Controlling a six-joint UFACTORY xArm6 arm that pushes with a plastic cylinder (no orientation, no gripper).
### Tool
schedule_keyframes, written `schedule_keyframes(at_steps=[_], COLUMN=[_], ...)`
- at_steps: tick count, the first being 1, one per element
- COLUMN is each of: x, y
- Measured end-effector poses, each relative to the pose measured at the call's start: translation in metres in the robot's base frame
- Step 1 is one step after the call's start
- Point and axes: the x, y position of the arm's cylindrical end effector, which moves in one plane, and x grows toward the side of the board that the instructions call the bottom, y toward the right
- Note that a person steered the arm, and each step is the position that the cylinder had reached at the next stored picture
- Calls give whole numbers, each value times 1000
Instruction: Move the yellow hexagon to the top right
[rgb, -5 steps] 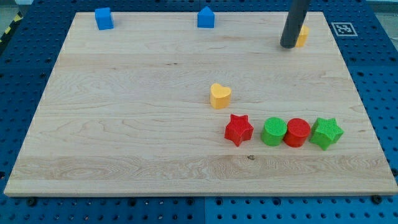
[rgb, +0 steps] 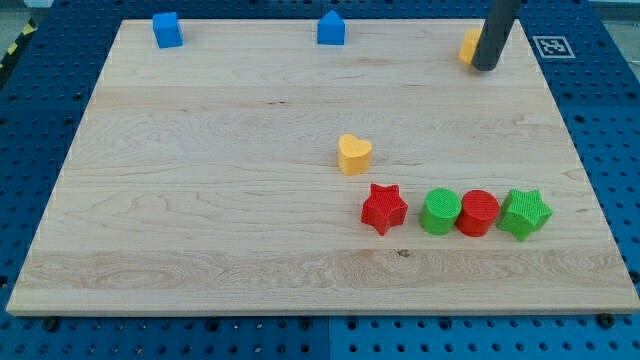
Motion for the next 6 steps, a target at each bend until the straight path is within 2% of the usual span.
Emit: schedule_keyframes(at_steps=[6], x=[-29], y=[-42])
